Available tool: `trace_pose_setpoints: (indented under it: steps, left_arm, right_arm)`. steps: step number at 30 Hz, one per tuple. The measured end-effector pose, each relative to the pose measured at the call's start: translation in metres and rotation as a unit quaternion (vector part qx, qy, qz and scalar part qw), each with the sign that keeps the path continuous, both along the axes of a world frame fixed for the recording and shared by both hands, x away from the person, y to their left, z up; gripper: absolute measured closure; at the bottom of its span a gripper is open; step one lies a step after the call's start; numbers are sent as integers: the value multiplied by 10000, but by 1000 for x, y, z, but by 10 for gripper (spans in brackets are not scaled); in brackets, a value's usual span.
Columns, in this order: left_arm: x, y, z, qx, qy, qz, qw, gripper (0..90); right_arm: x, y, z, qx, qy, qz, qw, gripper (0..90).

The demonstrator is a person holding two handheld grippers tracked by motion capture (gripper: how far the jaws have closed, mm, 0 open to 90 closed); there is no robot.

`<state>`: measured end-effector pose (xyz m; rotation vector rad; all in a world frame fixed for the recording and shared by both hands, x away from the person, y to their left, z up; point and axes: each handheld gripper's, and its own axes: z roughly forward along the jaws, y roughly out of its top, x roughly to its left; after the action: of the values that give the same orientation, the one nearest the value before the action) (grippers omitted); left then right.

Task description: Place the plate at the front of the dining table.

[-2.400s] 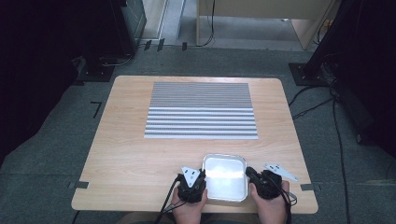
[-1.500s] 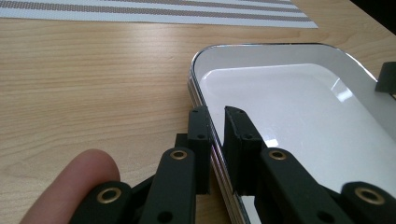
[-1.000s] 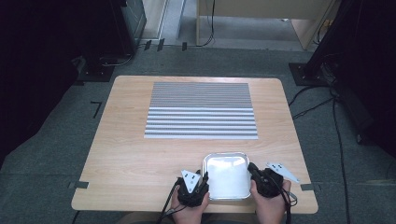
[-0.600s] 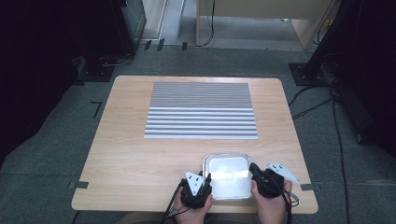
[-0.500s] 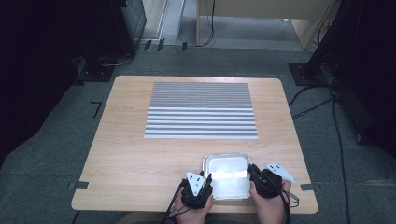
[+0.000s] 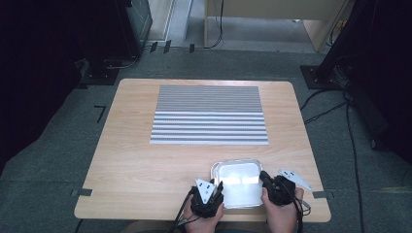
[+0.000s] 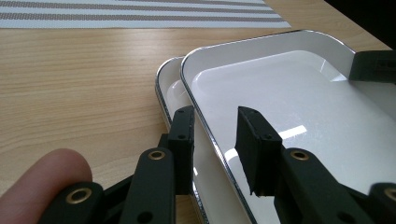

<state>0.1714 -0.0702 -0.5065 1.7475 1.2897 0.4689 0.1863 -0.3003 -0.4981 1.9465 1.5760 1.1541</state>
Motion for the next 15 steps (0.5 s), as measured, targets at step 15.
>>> trace_pose_setpoints:
  steps: [15]
  left_arm:
    - [3, 3, 3, -434, 130, -147, 9989, 723]
  right_arm:
    - [-5, -8, 3, 403, -187, -177, 9989, 899]
